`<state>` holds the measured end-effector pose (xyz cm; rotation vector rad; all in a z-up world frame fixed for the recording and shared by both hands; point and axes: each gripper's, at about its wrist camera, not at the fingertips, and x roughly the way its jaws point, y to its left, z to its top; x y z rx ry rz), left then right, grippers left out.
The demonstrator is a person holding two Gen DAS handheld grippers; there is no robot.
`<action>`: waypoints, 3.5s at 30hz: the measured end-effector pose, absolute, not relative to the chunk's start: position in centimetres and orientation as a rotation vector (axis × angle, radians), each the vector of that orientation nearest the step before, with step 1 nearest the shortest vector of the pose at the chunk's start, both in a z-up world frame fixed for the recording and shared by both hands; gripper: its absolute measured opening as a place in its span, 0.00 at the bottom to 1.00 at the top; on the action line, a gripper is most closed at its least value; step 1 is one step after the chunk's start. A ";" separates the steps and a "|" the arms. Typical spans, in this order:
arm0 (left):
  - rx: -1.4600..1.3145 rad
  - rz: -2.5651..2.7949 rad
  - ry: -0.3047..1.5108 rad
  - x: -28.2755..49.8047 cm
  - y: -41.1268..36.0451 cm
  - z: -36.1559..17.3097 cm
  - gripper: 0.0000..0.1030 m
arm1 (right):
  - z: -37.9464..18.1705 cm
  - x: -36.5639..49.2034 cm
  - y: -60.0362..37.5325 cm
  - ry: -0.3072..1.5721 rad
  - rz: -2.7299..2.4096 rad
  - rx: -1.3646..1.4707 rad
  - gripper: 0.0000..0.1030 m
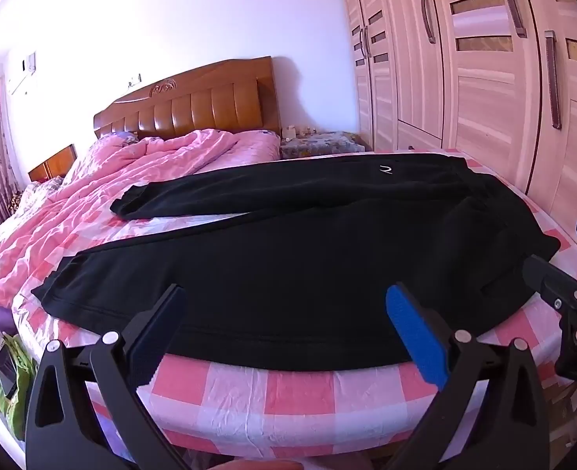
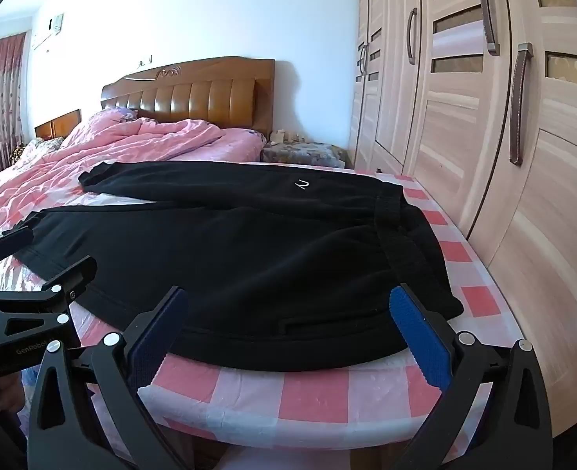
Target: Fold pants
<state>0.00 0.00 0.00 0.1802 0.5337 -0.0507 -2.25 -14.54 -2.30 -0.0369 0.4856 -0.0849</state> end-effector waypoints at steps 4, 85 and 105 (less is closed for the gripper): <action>0.166 -0.045 0.534 -0.1 -0.1 0.0 0.99 | -2.4 -2.4 -14.6 0.479 -0.078 -0.032 0.96; 0.088 -0.042 0.637 0.3 2.1 -0.9 0.99 | -3.6 -1.7 -15.0 0.522 -0.059 -0.030 0.96; 0.044 -0.195 0.682 12.7 4.1 0.9 0.99 | 2.6 13.9 -22.8 0.587 0.122 -0.037 0.96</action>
